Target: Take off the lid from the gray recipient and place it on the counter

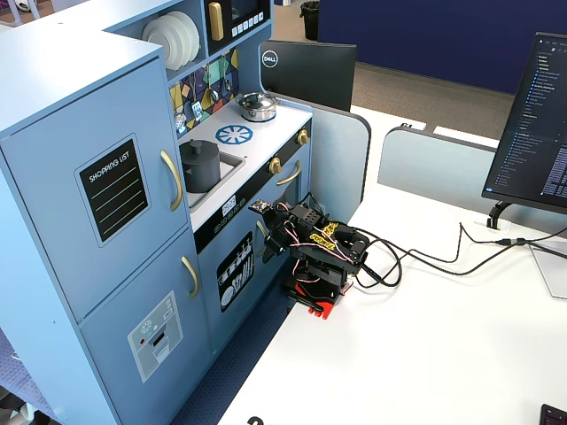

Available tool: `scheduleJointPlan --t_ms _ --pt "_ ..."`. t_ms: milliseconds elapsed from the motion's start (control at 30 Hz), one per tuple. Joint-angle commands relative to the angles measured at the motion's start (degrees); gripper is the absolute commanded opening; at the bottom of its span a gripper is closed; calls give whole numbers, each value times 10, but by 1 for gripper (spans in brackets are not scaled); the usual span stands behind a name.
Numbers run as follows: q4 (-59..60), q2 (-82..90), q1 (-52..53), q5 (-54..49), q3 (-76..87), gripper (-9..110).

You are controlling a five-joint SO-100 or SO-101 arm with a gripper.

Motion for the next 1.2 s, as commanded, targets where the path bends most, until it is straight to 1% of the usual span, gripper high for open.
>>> scheduleJointPlan --t_ms 0,433,533,633,833,1067,1167 --pt "101 -4 36 -6 -1 0" --pt "92 -4 34 -10 -2 0" --pt "40 -4 40 -18 -9 0" --pt "-13 -4 45 -33 -50 0" --pt "-129 -52 54 -39 -198 0" --pt "-200 -92 42 -27 -353 0" --pt "-283 -115 40 -17 -388 0"
